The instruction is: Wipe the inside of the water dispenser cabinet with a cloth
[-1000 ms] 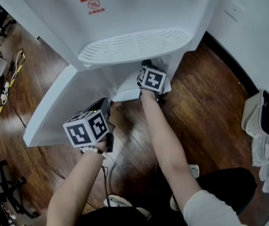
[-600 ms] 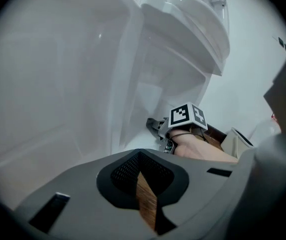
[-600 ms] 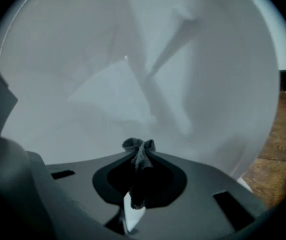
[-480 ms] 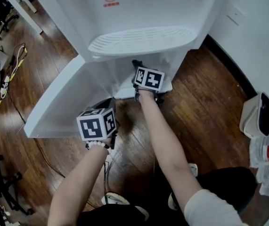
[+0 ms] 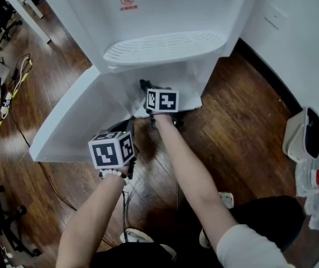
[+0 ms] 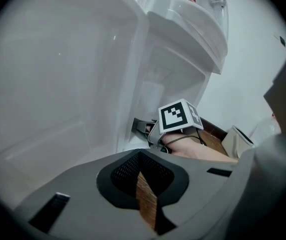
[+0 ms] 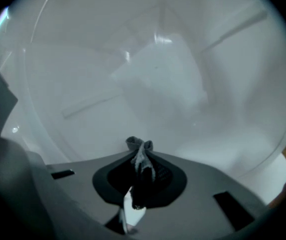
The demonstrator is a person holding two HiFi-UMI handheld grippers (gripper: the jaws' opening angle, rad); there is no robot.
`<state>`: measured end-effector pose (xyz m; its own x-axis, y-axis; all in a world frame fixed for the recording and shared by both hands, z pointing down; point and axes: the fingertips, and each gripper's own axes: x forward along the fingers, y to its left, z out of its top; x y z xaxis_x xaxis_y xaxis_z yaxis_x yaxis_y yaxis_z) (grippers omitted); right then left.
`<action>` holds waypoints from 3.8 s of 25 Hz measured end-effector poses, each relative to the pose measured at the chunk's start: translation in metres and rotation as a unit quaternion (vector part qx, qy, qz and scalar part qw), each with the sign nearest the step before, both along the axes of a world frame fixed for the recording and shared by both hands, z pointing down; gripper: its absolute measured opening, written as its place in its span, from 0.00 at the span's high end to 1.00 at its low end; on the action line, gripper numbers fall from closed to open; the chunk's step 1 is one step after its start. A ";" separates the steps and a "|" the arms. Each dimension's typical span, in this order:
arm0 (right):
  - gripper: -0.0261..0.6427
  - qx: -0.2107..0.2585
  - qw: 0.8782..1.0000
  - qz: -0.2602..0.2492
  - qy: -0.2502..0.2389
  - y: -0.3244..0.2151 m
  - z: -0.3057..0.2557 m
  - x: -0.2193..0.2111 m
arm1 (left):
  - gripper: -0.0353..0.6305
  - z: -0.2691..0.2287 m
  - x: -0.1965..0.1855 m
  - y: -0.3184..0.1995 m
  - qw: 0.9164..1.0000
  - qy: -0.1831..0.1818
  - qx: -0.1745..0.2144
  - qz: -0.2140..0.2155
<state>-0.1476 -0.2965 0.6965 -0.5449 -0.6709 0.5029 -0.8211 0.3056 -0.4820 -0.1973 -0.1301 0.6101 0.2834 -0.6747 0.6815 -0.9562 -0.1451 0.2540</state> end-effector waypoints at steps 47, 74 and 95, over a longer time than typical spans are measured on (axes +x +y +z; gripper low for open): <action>0.90 -0.171 0.984 -0.042 -0.031 0.206 -0.231 0.000 | 0.97 -0.206 0.004 0.091 0.991 0.014 -0.127 0.034; 0.91 0.072 0.969 -0.187 -0.143 0.276 -0.789 0.164 | 0.97 -0.699 0.171 0.154 0.991 0.109 0.080 -0.011; 0.91 0.144 0.964 -0.201 -0.092 0.433 -0.878 0.395 | 0.97 -0.769 0.337 0.305 0.988 0.086 0.121 -0.030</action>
